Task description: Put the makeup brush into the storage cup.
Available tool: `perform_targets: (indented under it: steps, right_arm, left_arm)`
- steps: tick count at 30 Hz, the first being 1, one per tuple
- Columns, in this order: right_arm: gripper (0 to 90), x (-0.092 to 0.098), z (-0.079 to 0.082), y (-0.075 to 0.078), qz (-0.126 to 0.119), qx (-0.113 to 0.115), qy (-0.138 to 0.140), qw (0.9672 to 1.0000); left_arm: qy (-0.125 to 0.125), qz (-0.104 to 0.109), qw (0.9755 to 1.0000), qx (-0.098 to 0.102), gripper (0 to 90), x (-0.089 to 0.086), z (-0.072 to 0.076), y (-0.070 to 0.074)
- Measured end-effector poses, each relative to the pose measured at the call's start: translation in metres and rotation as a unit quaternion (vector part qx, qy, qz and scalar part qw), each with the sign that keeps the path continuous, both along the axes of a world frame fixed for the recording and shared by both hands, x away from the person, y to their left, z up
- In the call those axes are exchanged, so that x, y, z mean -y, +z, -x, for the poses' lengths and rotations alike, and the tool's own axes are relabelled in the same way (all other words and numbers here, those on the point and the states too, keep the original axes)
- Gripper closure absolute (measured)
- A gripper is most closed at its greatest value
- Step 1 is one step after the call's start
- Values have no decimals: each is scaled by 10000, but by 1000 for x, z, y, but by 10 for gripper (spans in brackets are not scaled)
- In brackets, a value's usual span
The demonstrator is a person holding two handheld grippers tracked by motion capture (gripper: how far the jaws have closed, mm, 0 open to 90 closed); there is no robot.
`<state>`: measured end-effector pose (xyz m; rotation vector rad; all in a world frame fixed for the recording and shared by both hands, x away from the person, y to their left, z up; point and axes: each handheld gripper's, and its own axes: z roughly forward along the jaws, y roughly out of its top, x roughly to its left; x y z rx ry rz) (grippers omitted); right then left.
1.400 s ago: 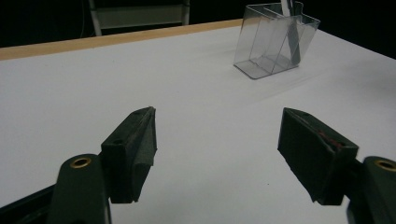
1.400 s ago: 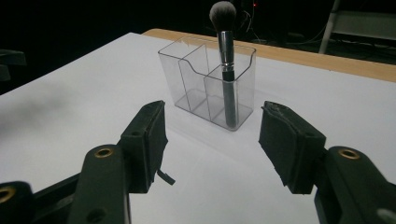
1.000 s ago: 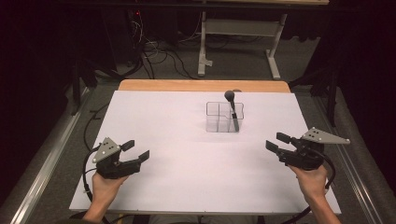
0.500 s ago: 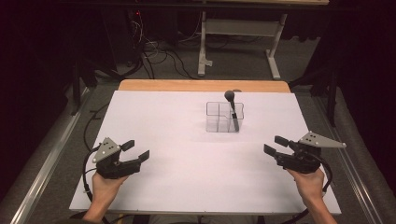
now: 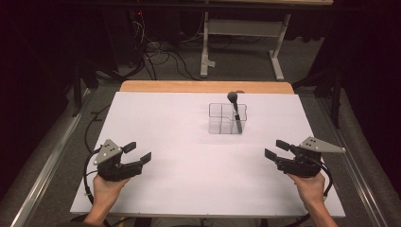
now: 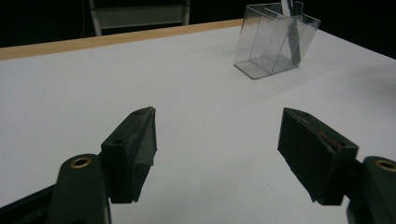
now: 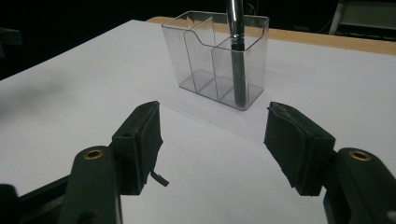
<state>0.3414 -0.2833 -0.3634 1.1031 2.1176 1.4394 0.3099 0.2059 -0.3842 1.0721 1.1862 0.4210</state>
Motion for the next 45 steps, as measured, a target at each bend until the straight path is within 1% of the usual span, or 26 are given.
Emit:
perform_targets:
  steps: [3,6,16,23,29,32,35,41,45]
  right_arm:
    - [371,1,0,-4,-31,-44,1,10000]
    - [364,1,0,-6,-60,-25,1,10000]
    - [356,-1,0,-13,-58,-59,-28,10000]
    - [344,-1,-2,-20,34,-99,-53,9999]
    - [336,-1,-2,-24,44,-97,-105,9999]
    - [333,-1,-1,-27,89,-94,-108,9999]
    - [330,-1,-1,-29,113,-130,-123,9998]
    - [330,-1,-1,-32,95,-103,-160,9998]
    - [333,-1,0,-34,143,-48,-225,9996]
  left_arm:
    - [1,2,10000,2,281,0,0,0]
    - [-5,-11,10000,0,281,0,0,0]
    - [-7,-20,10000,5,281,0,0,0]
    - [-13,-28,10000,13,281,0,1,0]
    - [-13,-41,10000,19,281,0,1,0]
    - [-15,-43,10000,20,281,0,1,0]
    - [-15,-47,10000,20,282,0,1,0]
    - [-13,-46,10000,21,282,0,1,0]
    - [-19,-59,10000,14,282,1,1,0]
